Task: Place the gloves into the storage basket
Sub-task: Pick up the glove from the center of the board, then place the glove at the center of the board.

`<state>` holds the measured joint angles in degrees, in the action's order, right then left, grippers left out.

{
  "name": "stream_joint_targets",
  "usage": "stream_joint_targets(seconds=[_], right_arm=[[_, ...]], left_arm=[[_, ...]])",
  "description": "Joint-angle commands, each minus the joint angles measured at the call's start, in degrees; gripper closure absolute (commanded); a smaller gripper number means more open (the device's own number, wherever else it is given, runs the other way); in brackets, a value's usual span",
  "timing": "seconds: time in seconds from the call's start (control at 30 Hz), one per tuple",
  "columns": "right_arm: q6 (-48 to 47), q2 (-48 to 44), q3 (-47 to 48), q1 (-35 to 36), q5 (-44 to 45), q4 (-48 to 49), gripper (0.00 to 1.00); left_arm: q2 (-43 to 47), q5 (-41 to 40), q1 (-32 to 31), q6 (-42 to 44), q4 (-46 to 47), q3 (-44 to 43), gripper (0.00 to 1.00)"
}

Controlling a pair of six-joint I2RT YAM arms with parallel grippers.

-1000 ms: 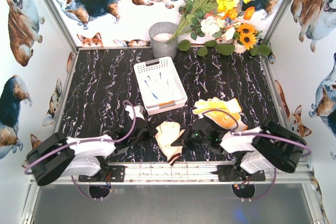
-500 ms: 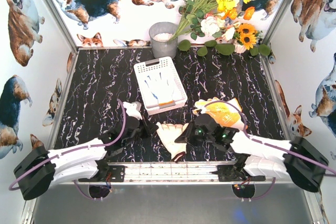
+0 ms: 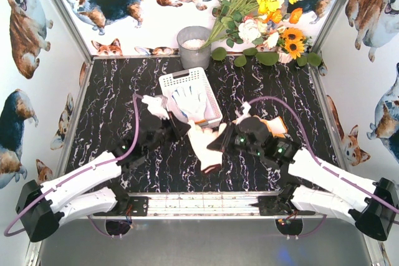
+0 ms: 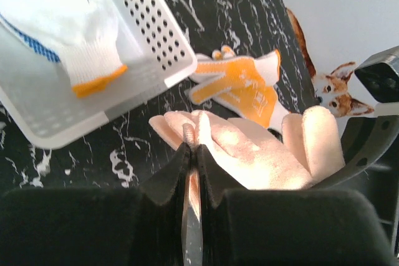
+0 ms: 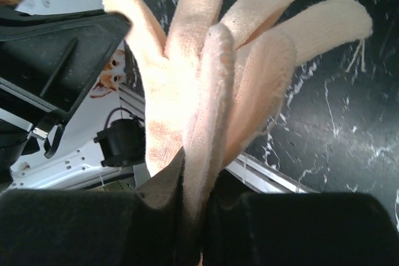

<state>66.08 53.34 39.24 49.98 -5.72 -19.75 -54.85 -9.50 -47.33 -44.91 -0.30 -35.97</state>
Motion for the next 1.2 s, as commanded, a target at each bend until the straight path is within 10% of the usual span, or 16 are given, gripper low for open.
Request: stream_joint_targets(seconds=[0.0,1.17], right_arm=[[-5.9,2.4,6.6,-2.1,0.2,-1.9,1.00],[-11.1,-0.8,5.9,-22.1,-10.2,-15.5,1.00]], left_arm=[[-1.0,1.9,2.8,5.0,-3.0,-5.3,1.00],[-30.5,19.7,6.7,9.3,2.3,-23.7,1.00]])
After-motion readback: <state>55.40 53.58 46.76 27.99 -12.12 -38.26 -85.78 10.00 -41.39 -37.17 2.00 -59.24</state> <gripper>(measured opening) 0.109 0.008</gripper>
